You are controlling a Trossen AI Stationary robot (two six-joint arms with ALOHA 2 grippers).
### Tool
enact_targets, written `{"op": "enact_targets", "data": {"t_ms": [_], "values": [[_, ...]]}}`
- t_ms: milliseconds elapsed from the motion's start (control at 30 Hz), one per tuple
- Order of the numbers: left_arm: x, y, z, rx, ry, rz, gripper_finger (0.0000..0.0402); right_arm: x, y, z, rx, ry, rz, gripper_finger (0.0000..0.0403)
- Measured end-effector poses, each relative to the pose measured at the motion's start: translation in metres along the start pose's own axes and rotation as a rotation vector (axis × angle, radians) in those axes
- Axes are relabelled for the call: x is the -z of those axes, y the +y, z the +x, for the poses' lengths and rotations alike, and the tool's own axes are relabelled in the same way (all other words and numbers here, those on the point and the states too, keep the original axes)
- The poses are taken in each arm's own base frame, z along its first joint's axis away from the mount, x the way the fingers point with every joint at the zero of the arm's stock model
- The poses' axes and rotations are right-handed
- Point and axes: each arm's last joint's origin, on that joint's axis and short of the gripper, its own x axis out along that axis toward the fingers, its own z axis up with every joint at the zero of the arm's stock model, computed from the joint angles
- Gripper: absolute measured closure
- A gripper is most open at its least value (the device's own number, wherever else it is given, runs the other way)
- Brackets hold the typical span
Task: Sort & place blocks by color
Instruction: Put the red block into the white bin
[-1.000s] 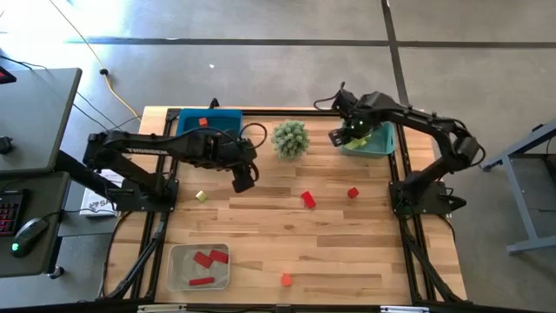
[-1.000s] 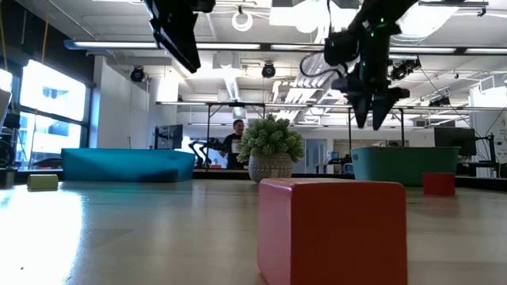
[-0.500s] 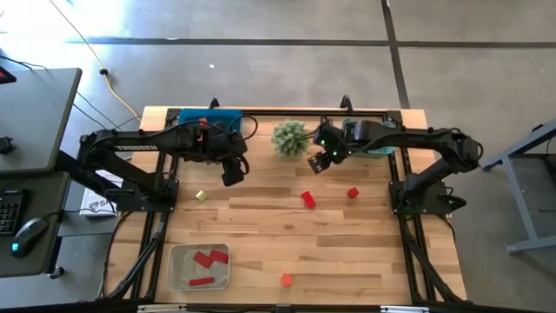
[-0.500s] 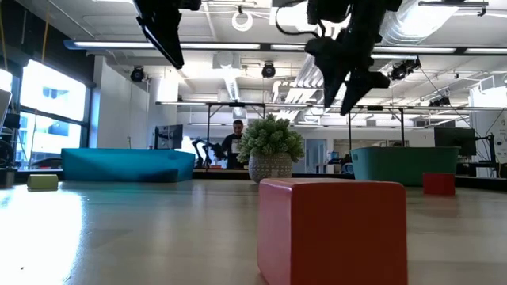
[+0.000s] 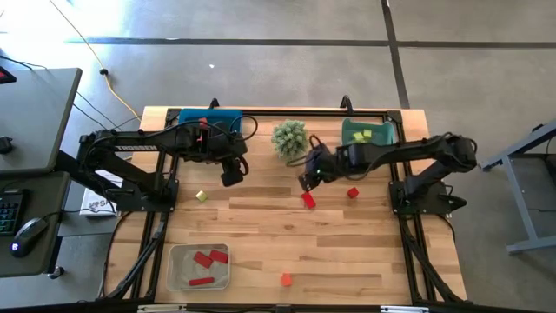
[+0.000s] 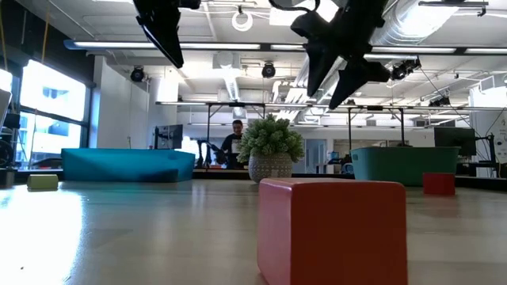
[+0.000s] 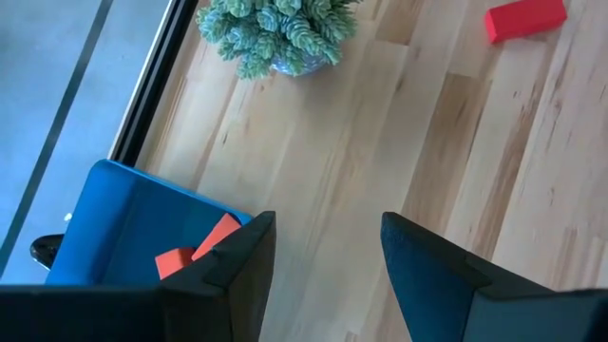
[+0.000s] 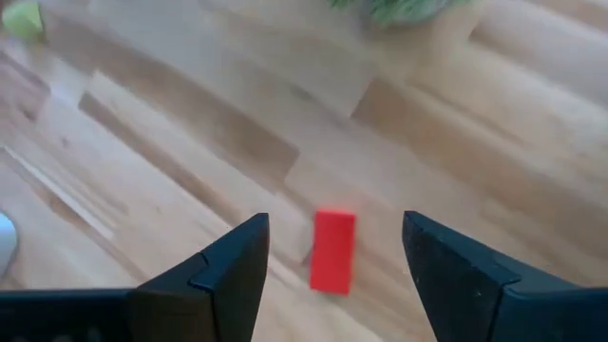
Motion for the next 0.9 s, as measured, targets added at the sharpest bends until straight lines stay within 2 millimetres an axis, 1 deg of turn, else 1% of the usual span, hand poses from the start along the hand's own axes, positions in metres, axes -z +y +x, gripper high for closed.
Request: {"op": "enact_targets", "data": {"t_ms": [167, 333, 567, 900], "values": [[0.000, 0.000, 0.000, 0.000, 0.000, 0.000, 0.0220, 0.018, 0.012, 0.022, 0.036, 0.060, -0.006, 0.0174], [0.000, 0.000, 0.000, 0.000, 0.000, 0.000, 0.0220, 0.031, 0.018, 0.047, 0.076, 0.142, -0.013, 0.0174], [0.000, 0.000, 0.000, 0.001, 0.000, 0.000, 0.0220, 0.044, 0.021, 0.076, 0.137, 0.216, -0.015, 0.0174], [0.000, 0.000, 0.000, 0.001, -0.001, 0.000, 0.0220, 0.058, 0.019, 0.119, 0.208, 0.310, -0.026, 0.0174]]}}
